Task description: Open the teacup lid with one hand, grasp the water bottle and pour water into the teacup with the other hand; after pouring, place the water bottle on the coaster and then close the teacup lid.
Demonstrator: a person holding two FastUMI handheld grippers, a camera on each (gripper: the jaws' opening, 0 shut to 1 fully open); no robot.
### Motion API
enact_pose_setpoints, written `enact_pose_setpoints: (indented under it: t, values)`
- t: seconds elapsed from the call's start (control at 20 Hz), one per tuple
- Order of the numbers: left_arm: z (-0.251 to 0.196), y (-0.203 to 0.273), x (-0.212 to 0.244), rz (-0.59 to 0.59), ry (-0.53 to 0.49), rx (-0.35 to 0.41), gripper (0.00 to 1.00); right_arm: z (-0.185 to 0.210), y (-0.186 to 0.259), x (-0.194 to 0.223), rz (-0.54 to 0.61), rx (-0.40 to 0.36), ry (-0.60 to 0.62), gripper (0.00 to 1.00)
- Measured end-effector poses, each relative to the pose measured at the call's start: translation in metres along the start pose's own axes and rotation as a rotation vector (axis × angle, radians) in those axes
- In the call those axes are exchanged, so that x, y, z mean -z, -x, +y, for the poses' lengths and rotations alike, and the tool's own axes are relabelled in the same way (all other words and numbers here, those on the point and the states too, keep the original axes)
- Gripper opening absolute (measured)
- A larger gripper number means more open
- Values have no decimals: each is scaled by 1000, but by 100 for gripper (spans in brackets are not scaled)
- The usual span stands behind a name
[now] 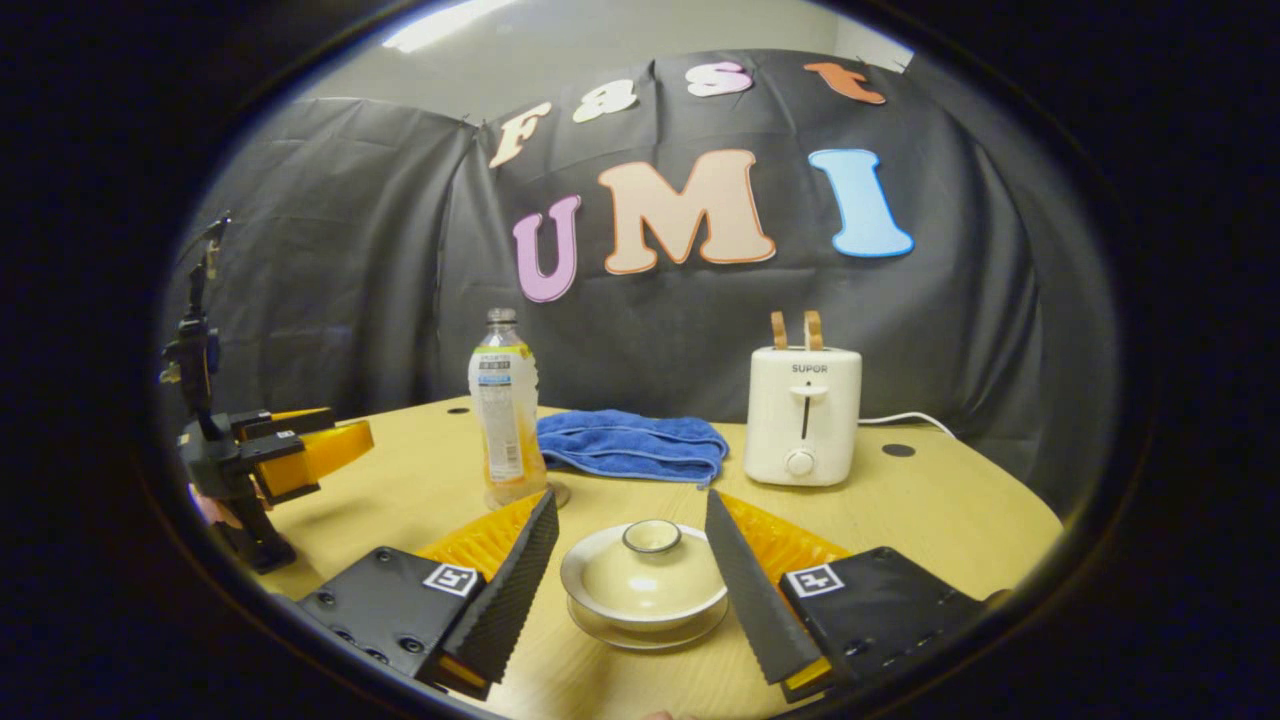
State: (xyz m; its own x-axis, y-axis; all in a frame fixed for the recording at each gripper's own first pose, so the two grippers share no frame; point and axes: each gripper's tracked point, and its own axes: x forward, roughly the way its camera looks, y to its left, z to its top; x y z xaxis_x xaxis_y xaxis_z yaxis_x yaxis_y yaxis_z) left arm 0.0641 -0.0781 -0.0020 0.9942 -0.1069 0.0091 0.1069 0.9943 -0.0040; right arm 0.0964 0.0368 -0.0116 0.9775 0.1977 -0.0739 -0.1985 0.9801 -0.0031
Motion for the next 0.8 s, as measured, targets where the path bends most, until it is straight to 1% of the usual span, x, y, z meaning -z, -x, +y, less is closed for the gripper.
enact_pose_setpoints:
  t: [0.25, 0.45, 0.7, 0.8]
  values:
    - [0, 0, 0, 0, 0, 0, 94, -8, 22, -11, -74, 58, -8, 90]
    - [0, 1, 1, 0, 1, -3, 94, -17, 31, -8, -71, 100, -7, 90]
    - [0, 2, 0, 0, 0, -5, 94, -29, 49, -9, -73, 159, -8, 99]
    - [0, 4, 0, 0, 0, -5, 94, -32, 54, -8, -74, 172, -8, 99]
